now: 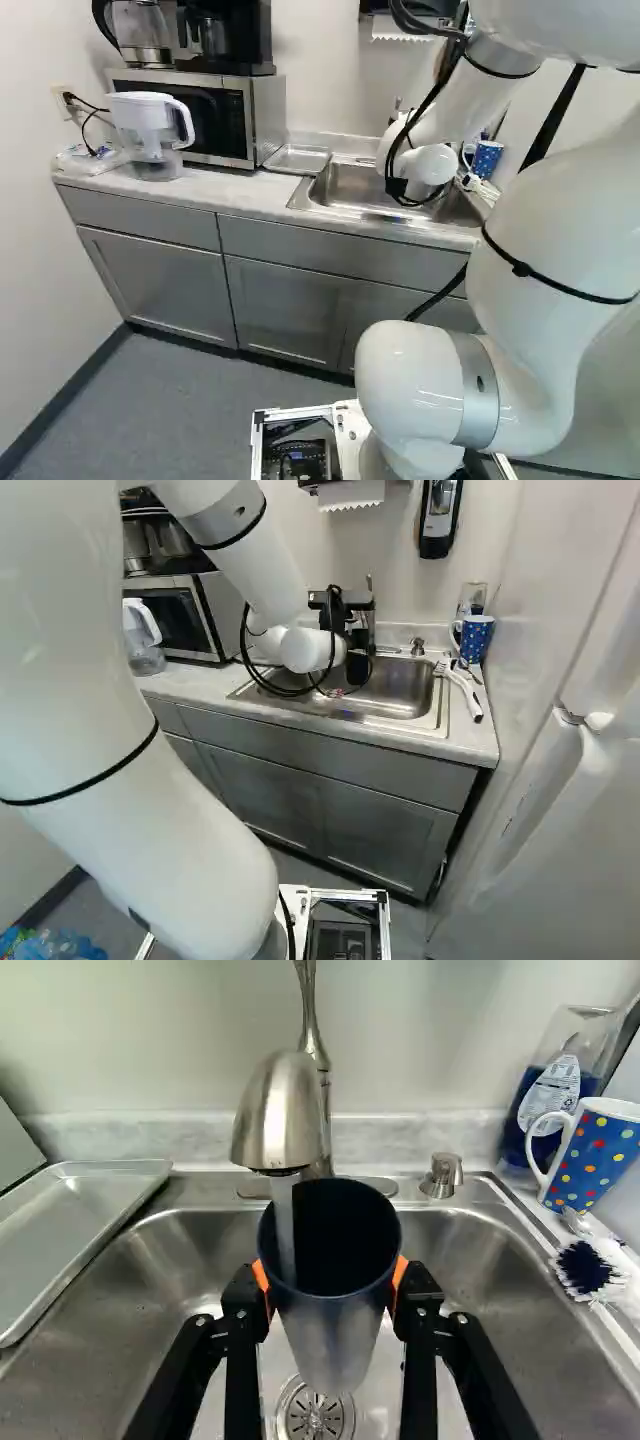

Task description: Rinse the cup and place it in the tray

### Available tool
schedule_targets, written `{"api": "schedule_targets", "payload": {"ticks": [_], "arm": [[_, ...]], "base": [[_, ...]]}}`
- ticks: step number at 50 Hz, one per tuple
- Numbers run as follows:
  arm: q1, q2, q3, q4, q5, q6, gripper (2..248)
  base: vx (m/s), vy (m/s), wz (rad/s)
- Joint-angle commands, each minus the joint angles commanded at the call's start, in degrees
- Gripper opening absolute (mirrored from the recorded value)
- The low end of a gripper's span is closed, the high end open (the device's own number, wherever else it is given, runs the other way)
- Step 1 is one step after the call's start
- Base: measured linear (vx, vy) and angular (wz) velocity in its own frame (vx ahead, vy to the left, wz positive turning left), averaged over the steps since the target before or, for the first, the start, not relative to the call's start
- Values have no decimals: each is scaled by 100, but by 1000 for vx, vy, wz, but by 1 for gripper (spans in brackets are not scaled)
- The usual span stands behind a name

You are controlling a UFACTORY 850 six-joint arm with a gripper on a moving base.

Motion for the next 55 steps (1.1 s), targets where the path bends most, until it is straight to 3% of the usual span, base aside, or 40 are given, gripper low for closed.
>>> {"api": "schedule_targets", "payload": {"ticks": [30, 55], "arm": [[4, 2, 2, 0, 0, 0, 125], [135, 70, 70, 0, 0, 0, 125]], "base": [[0, 0, 0], [0, 0, 0]]}}
